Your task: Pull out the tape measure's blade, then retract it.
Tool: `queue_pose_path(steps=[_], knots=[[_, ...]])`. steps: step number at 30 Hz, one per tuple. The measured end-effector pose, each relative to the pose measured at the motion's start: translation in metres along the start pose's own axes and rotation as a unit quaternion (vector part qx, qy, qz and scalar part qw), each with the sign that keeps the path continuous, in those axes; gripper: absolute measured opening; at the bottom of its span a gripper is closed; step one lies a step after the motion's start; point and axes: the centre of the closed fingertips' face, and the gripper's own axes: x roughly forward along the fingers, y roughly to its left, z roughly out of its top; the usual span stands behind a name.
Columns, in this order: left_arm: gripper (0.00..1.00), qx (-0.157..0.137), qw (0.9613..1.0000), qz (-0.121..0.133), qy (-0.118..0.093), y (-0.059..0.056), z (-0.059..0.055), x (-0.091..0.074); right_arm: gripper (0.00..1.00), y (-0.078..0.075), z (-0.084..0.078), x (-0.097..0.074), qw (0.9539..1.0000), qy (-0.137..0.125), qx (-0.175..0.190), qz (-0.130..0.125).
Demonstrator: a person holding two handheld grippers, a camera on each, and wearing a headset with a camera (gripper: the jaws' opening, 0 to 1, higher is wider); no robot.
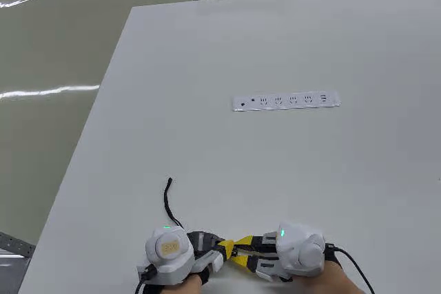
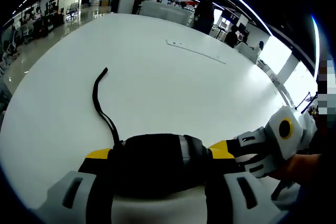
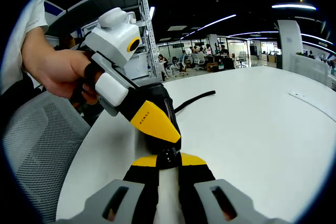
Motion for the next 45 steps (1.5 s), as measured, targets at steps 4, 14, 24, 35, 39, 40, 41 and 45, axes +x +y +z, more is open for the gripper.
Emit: queue_pose_path(steps=[4,14,24,35,39,40,41,45], knots=[[0.69,0.004,1.0000,0.001,0.000,0.000,0.000,0.000,0.12,0.000,0.000,0.001,1.0000,-0.001,0.006,0.001],[0.69,0.004,1.0000,0.001,-0.001,0.000,0.000,0.000,0.13,0.001,0.001,0.000,1.0000,-0.002,0.003,0.003],[0.68,0.007,1.0000,0.000,-0.001,-0.001,0.000,0.000,0.15,0.000,-0.002,-0.002,0.9999,-0.003,0.009,0.009],[0.68,0.005,1.0000,-0.002,-0.003,-0.001,0.000,0.000,0.13,-0.005,-0.009,-0.009,0.9999,0.012,0.010,0.002],[0.68,0.005,1.0000,-0.002,-0.003,0.000,0.000,0.000,0.13,-0.005,-0.008,-0.009,0.9998,0.013,0.015,0.004],[0.68,0.004,1.0000,-0.002,-0.003,-0.001,0.000,0.000,0.17,-0.002,-0.006,-0.008,0.9996,0.002,0.027,0.012],[0.68,0.005,1.0000,-0.002,-0.003,-0.001,0.000,0.000,0.21,0.001,-0.003,-0.007,0.9992,-0.007,0.036,0.019],[0.68,0.004,1.0000,-0.002,-0.002,-0.001,0.000,0.000,0.17,-0.004,-0.004,-0.008,0.9996,0.002,0.027,0.009]])
